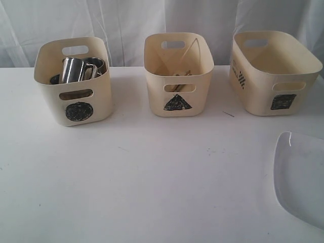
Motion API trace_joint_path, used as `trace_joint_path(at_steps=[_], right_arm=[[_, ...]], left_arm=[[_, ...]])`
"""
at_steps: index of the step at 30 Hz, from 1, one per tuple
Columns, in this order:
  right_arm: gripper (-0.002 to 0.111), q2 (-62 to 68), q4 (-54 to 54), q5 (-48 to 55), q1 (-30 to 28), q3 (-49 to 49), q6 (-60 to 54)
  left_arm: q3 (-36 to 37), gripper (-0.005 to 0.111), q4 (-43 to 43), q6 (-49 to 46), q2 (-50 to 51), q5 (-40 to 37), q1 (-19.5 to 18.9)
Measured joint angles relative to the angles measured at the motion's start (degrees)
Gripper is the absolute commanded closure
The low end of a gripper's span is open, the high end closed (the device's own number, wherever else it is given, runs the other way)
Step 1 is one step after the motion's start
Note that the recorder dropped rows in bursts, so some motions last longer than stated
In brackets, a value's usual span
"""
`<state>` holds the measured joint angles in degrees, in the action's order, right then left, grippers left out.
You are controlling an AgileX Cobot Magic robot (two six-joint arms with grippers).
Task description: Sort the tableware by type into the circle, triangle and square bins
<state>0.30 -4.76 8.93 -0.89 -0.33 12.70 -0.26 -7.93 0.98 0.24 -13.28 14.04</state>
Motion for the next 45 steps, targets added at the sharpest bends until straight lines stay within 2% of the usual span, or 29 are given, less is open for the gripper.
trace_joint_path(at_steps=[4, 10, 22, 30, 32, 37, 42, 45], right_arm=[[0.108, 0.0, 0.0, -10.4, 0.3, 0.0, 5.0], [0.108, 0.0, 0.0, -23.3, 0.3, 0.0, 6.3], [0.108, 0.0, 0.0, -24.3, 0.3, 0.0, 15.1], [0.108, 0.0, 5.8, -22.6, 0.3, 0.0, 16.8], [0.108, 0.0, 4.8, -19.9, 0.3, -0.7, 17.1], [0.108, 0.9, -1.5, 0.0, 0.3, -10.8, 13.1], [0.108, 8.5, -0.3, 14.0, 0.3, -22.3, 1.1], [0.108, 16.1, 2.1, 24.1, 0.3, -30.9, -13.4]], left_arm=[[0.0, 0.107, 0.0, 0.0, 0.0, 0.0, 0.0], [0.0, 0.107, 0.0, 0.0, 0.0, 0.0, 0.0], [0.0, 0.107, 0.0, 0.0, 0.0, 0.0, 0.0], [0.0, 0.107, 0.0, 0.0, 0.0, 0.1, 0.0], [0.0, 0.107, 0.0, 0.0, 0.0, 0.1, 0.0], [0.0, 0.107, 0.0, 0.0, 0.0, 0.1, 0.0], [0.0, 0.107, 0.0, 0.0, 0.0, 0.1, 0.0], [0.0, 0.107, 0.0, 0.0, 0.0, 0.1, 0.0]])
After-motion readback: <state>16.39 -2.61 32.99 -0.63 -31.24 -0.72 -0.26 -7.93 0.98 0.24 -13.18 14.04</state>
